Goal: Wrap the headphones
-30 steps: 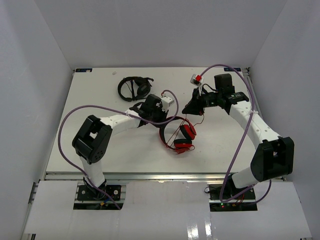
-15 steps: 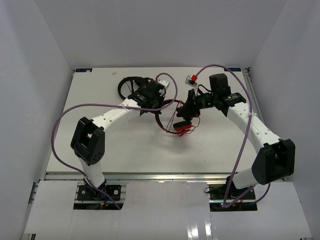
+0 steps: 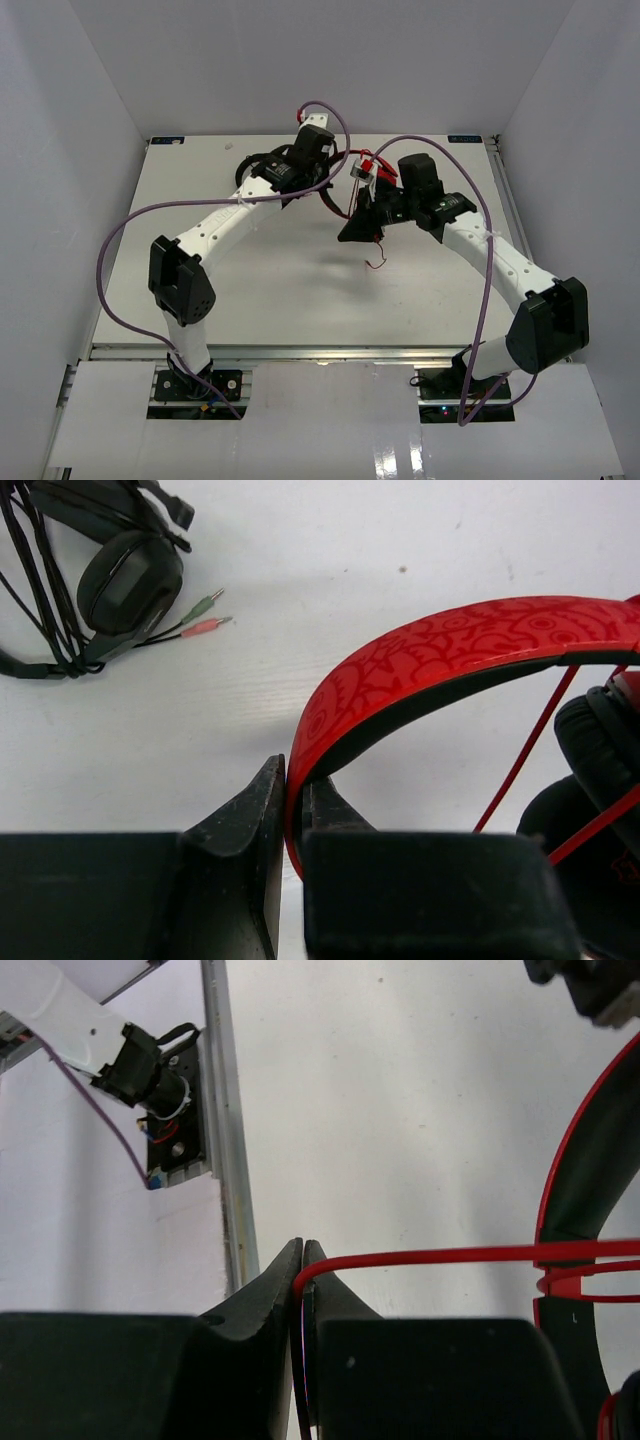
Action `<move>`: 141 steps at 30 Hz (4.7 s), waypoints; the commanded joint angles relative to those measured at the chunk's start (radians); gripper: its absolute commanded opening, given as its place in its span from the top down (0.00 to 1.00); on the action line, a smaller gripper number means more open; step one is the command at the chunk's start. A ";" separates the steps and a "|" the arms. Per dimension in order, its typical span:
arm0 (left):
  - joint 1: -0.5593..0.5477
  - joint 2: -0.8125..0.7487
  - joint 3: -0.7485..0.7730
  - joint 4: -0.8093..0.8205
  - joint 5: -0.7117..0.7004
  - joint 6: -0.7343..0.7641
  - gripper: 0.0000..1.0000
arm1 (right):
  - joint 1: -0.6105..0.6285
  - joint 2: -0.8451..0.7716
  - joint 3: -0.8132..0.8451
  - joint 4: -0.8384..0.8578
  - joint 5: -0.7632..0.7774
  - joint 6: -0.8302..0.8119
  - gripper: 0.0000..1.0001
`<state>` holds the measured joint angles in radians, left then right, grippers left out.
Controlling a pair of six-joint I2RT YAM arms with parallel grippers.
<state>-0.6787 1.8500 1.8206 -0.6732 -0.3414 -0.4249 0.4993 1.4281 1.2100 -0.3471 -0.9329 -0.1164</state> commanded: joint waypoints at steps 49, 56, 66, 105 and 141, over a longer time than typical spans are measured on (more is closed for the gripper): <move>0.353 -0.380 -0.334 0.433 1.071 -0.489 1.00 | -0.281 -0.140 -0.137 0.053 0.015 -0.242 0.92; 0.353 -0.419 -0.382 0.319 1.262 -0.263 1.00 | -0.297 -0.077 -0.101 0.030 0.020 -0.286 0.92; 0.338 -0.528 -0.509 0.194 1.320 -0.044 1.00 | -0.300 -0.036 -0.099 0.062 0.155 -0.308 0.92; 0.152 -0.266 -0.503 -0.145 0.893 0.370 1.00 | -0.133 -0.025 0.032 0.143 0.527 -0.673 0.92; 0.039 0.264 0.017 -0.369 0.407 0.377 1.00 | 0.214 -0.172 -0.537 0.402 0.919 -2.112 0.92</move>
<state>-0.5988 2.0795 1.7727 -1.0332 0.1892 -0.0401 0.6939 1.2469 0.7004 -0.0461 -0.0053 -1.9649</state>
